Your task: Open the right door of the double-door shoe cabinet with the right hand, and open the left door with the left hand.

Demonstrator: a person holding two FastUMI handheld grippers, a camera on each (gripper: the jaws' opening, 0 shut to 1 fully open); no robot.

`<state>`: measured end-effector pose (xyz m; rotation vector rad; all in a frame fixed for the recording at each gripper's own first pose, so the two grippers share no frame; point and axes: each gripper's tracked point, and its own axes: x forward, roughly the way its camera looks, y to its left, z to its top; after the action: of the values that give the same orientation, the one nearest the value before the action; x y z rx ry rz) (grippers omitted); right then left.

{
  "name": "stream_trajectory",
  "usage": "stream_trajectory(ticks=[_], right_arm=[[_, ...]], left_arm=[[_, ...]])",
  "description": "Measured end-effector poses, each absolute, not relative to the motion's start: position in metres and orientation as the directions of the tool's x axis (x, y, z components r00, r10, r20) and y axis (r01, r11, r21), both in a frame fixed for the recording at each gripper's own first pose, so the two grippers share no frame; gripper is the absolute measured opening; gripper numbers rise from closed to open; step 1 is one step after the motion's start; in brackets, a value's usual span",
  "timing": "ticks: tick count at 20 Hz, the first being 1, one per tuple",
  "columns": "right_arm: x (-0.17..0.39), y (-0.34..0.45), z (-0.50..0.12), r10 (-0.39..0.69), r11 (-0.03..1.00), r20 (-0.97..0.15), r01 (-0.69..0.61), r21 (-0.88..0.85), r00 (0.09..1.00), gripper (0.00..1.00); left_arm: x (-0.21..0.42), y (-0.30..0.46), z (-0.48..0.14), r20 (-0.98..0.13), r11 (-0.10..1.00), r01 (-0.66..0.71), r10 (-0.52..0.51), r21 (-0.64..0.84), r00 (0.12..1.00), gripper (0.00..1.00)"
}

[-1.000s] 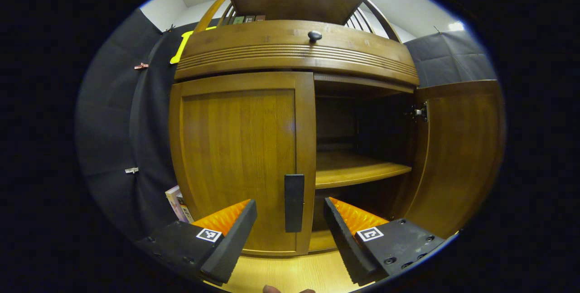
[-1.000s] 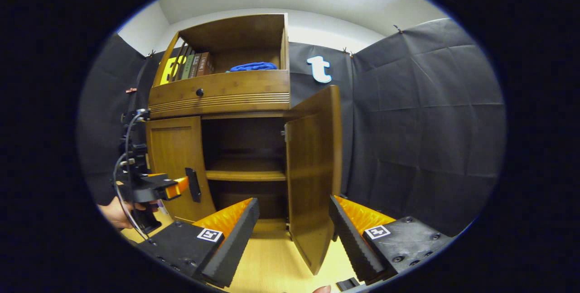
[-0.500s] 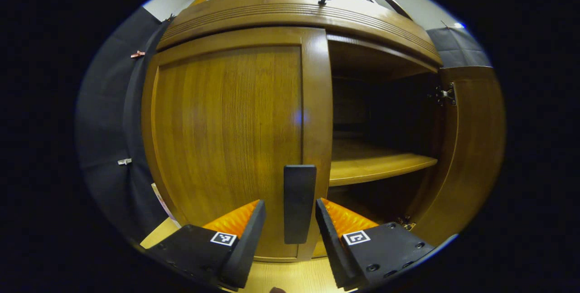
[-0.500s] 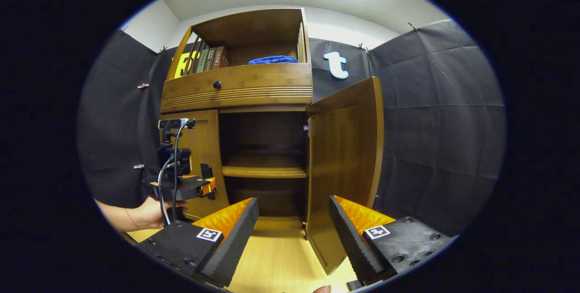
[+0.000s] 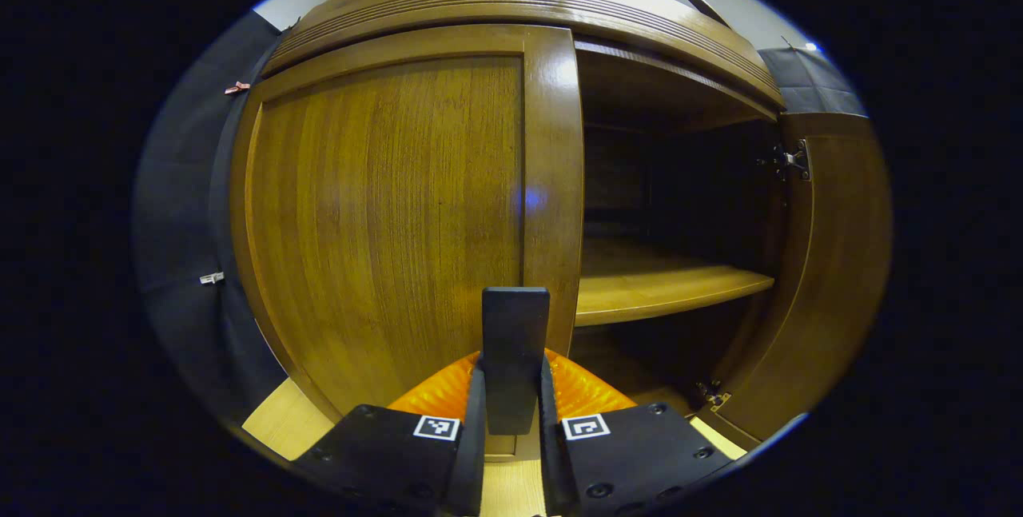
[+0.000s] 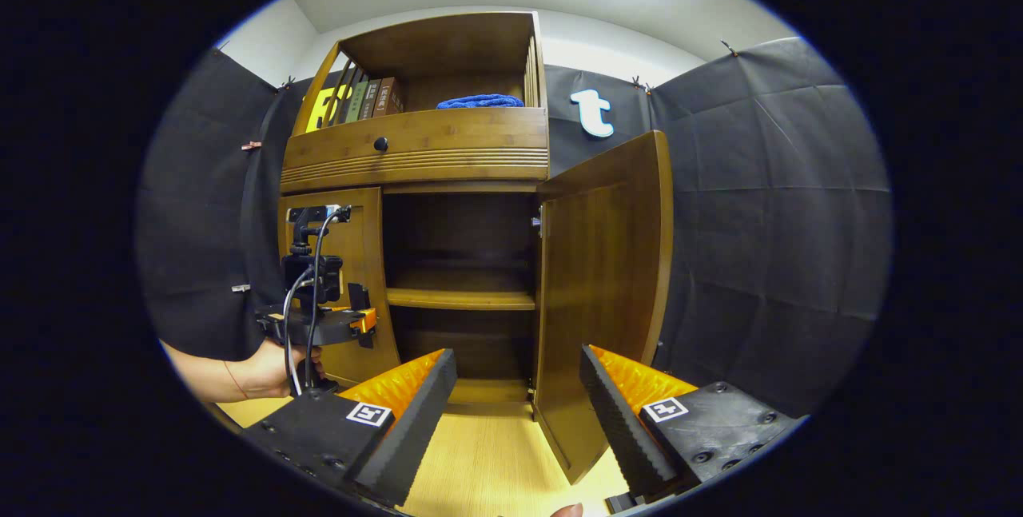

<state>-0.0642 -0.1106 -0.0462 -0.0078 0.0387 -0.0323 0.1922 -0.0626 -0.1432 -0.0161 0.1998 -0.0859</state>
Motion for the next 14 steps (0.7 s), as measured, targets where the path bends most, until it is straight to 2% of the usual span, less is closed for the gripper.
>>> stream_trajectory(ticks=[5,14], right_arm=[[-0.063,-0.104,-0.049,-0.023,1.000,-0.040,0.022,-0.007,0.999,0.98],[-0.054,-0.076,-0.054,0.031,1.000,-0.042,-0.031,-0.003,0.999,0.98]], left_arm=[[0.177,-0.062,-0.136,-0.195,0.994,0.106,-0.108,-0.021,0.975,0.30],[0.100,-0.031,-0.141,-0.201,0.992,0.124,-0.127,-0.027,0.971,0.29]])
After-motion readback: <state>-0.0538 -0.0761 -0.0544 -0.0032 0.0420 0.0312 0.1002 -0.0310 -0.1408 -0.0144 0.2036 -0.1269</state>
